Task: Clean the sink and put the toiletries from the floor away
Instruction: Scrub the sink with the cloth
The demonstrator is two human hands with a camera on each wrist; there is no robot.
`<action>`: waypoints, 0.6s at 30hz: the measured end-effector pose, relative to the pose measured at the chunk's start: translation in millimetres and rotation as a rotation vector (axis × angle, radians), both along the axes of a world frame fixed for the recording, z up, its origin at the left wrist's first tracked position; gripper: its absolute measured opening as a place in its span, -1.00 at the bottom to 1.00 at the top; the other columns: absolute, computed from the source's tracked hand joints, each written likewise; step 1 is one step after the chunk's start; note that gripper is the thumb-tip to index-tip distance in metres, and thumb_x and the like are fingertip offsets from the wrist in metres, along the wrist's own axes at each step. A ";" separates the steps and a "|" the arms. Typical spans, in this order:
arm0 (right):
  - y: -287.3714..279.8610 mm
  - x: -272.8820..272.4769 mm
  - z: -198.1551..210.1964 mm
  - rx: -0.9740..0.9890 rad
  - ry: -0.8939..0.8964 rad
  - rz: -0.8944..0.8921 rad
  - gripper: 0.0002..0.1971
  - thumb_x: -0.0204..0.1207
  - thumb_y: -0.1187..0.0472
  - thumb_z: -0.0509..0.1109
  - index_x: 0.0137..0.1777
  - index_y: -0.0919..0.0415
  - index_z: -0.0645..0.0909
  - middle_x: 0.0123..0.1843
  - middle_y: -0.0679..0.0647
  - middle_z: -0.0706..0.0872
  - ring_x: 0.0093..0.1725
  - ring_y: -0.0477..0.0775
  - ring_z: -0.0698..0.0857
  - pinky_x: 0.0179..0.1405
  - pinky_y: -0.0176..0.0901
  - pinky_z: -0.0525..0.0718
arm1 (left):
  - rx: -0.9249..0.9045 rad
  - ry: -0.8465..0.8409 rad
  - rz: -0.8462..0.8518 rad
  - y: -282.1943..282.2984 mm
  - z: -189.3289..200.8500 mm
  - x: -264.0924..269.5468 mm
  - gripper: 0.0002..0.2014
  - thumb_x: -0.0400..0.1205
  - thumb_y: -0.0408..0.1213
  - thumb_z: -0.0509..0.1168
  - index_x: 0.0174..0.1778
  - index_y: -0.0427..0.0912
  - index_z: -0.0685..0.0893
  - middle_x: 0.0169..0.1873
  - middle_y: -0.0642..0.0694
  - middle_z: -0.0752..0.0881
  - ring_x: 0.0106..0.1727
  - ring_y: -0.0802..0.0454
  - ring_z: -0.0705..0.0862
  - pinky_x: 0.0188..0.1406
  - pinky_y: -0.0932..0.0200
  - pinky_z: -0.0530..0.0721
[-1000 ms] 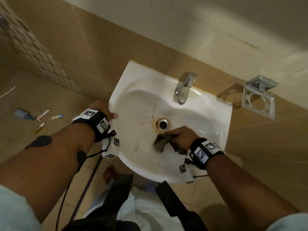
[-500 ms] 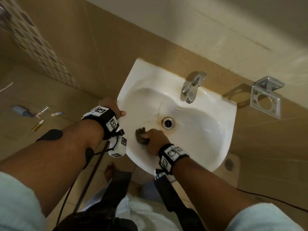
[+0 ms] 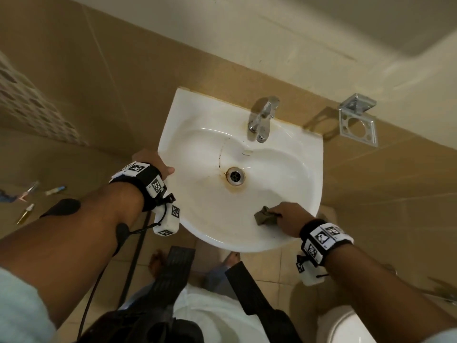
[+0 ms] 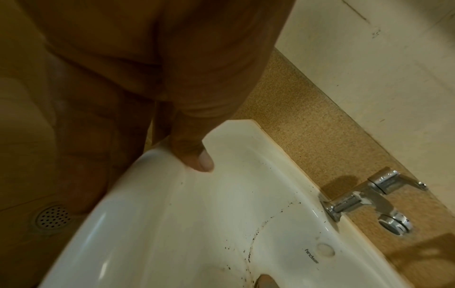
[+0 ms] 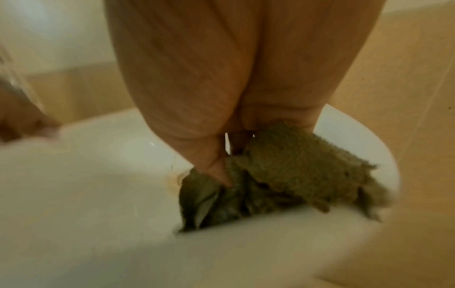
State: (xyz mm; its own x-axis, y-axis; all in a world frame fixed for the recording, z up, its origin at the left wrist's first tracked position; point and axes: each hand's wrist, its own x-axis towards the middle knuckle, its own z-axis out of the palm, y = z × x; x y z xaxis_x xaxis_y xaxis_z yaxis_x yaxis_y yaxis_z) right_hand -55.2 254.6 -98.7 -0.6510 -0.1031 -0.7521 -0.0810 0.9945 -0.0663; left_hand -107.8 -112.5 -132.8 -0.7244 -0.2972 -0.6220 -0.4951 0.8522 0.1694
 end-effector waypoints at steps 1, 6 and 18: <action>-1.3 6.1 -6.2 0.049 -0.010 0.011 -0.62 0.68 0.13 0.15 0.38 0.05 0.68 0.25 0.15 0.65 0.32 0.27 0.58 0.35 0.05 0.53 | 0.009 0.006 0.001 -0.7 -1.1 0.7 -0.30 0.61 0.13 0.39 0.52 -0.33 0.52 0.45 -0.29 0.60 0.47 -0.26 0.56 0.41 -0.04 0.56; -1.9 22.7 -29.7 0.076 0.126 -0.071 -0.63 0.64 -0.14 0.15 0.20 0.02 0.66 0.15 0.07 0.51 0.25 0.16 0.48 0.27 0.10 0.57 | 0.063 0.039 0.001 -3.8 -5.5 7.0 -0.35 0.62 0.12 0.38 0.50 -0.27 0.56 0.41 -0.27 0.64 0.42 -0.27 0.60 0.42 -0.10 0.58; -132.7 88.9 -32.1 -0.358 0.105 -0.111 -0.54 0.79 0.00 0.08 0.67 -0.07 0.35 0.72 -0.06 0.32 0.68 0.10 0.32 0.63 -0.03 0.25 | 0.029 0.016 -0.004 -0.8 -3.8 5.7 -0.33 0.64 0.14 0.35 0.52 -0.29 0.53 0.44 -0.27 0.62 0.45 -0.29 0.58 0.41 -0.10 0.59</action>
State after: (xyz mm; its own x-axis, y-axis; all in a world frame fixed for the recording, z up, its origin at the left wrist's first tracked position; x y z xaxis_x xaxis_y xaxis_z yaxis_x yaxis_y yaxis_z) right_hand 33.8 121.9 -130.8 -0.7442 -0.2716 -0.6102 0.0013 0.9130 -0.4080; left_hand -102.1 -113.3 -136.6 -0.7352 -0.2762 -0.6190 -0.4887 0.8488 0.2018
